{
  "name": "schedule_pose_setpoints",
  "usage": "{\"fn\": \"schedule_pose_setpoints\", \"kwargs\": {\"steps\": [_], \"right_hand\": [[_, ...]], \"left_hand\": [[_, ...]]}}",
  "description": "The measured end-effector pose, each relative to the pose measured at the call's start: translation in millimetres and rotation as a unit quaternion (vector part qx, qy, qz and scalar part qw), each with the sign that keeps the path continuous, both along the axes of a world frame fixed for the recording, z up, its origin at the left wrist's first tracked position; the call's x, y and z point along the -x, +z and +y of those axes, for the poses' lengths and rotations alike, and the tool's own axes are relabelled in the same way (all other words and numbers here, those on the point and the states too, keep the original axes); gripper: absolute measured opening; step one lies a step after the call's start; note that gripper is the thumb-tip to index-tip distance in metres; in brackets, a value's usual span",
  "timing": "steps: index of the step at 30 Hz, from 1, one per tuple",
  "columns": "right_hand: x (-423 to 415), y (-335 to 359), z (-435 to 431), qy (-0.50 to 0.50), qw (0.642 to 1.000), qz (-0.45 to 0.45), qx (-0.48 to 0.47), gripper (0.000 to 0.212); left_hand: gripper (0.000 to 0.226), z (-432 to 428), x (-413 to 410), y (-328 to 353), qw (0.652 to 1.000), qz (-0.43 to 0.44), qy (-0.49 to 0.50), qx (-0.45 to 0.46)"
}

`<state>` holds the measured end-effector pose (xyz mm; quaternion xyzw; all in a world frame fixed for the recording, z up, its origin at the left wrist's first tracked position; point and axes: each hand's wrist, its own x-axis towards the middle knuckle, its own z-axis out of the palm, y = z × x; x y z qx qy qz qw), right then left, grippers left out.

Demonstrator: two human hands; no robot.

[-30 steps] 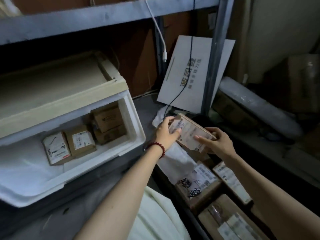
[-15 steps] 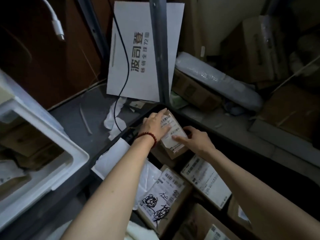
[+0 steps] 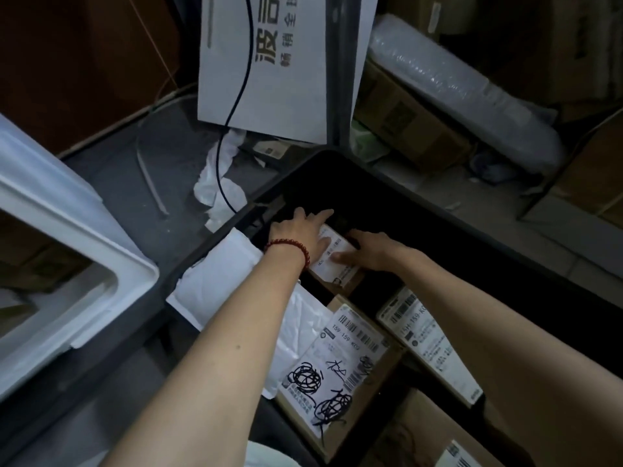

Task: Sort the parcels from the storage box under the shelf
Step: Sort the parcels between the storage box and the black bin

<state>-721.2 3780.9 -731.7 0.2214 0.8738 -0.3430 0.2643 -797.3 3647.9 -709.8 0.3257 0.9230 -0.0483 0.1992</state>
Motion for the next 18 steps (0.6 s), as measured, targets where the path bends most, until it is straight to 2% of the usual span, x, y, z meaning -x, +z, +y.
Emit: {"fn": "schedule_pose_setpoints", "kwargs": {"steps": [3, 5, 11, 18], "right_hand": [[1, -7, -15, 0.027, 0.998, -0.007, -0.055, 0.059], [-1, -8, -23, 0.031, 0.994, 0.000, -0.104, 0.062], [-10, 15, -32, 0.066, 0.960, 0.066, -0.266, 0.066], [-31, 80, -32, 0.078, 0.923, 0.170, -0.336, 0.055]], "left_hand": [[0.058, -6, -3, -4, 0.999, -0.003, -0.001, 0.032], [0.057, -5, -7, -3, 0.999, 0.028, -0.018, 0.035], [0.049, -4, -15, 18, 0.993, 0.105, 0.001, -0.054], [0.044, -39, -32, 66, 0.986, 0.115, 0.077, -0.097]]}}
